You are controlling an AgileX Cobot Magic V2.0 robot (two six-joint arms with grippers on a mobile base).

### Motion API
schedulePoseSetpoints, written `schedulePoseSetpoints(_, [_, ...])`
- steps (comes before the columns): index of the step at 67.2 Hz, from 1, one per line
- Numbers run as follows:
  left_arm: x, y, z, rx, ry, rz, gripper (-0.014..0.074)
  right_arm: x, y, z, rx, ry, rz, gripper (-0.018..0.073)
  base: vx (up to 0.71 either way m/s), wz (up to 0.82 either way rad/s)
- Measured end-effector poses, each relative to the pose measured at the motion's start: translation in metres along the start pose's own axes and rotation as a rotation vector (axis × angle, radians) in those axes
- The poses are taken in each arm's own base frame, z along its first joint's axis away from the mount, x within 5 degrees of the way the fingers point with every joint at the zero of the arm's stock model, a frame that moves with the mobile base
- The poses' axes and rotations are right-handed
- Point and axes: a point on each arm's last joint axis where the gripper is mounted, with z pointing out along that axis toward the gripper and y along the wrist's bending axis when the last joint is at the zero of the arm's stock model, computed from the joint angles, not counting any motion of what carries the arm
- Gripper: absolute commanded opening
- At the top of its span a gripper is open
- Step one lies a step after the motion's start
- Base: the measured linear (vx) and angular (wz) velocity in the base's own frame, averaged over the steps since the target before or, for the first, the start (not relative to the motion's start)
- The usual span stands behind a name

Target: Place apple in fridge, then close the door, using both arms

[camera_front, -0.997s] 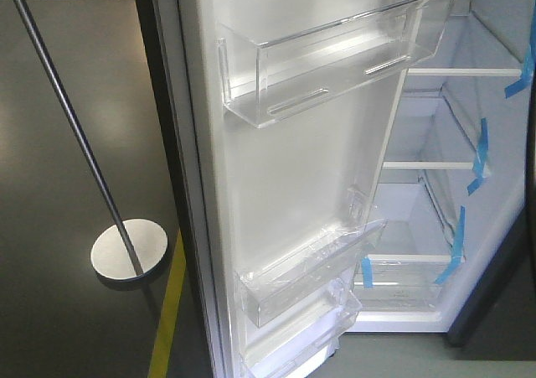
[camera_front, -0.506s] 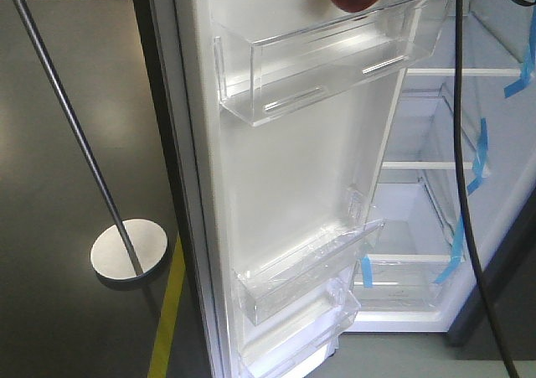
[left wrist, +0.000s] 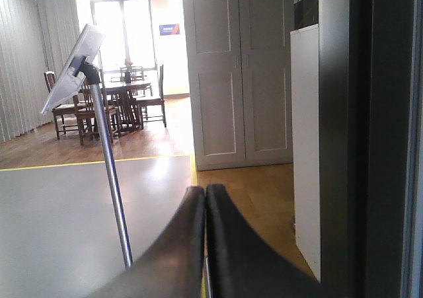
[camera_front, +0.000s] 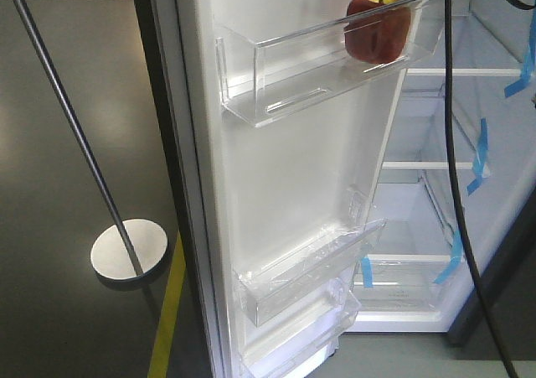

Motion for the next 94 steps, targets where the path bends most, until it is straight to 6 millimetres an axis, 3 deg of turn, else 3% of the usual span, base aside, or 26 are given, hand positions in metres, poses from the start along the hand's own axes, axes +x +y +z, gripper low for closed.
schedulePoseSetpoints(11, [0.000,0.000,0.000,0.000,0.000,0.000,-0.0006,-0.004,0.005,-0.011,0.000,-0.017,0.020,0.0605,0.00,0.00])
schedulePoseSetpoints(23, [0.000,0.000,0.000,0.000,0.000,0.000,-0.0006,-0.013,0.020,-0.042,-0.008,-0.054,0.011,0.0580,0.00,0.00])
schedulePoseSetpoints(33, [0.000,0.000,0.000,0.000,0.000,0.000,-0.0006,0.002,0.034,-0.065,-0.036,-0.035,0.007,0.0580,0.00,0.00])
schedulePoseSetpoints(50, [0.000,0.000,0.000,0.000,0.000,0.000,-0.0006,0.053,0.060,-0.109,-0.031,-0.090,-0.017,0.0580,0.00,0.00])
schedulePoseSetpoints(57, [0.000,0.000,0.000,0.000,0.000,0.000,-0.0006,0.084,0.072,-0.124,-0.045,-0.073,0.002,0.0580,0.00,0.00])
schedulePoseSetpoints(76, [0.000,0.000,0.000,0.000,0.000,0.000,-0.0006,0.174,0.095,-0.148,-0.071,0.015,0.068,0.0580,0.00,0.00])
schedulePoseSetpoints(94, [0.000,0.000,0.000,0.000,0.000,0.000,-0.0006,0.235,0.114,-0.166,-0.116,0.050,0.095,0.0580,0.00,0.00])
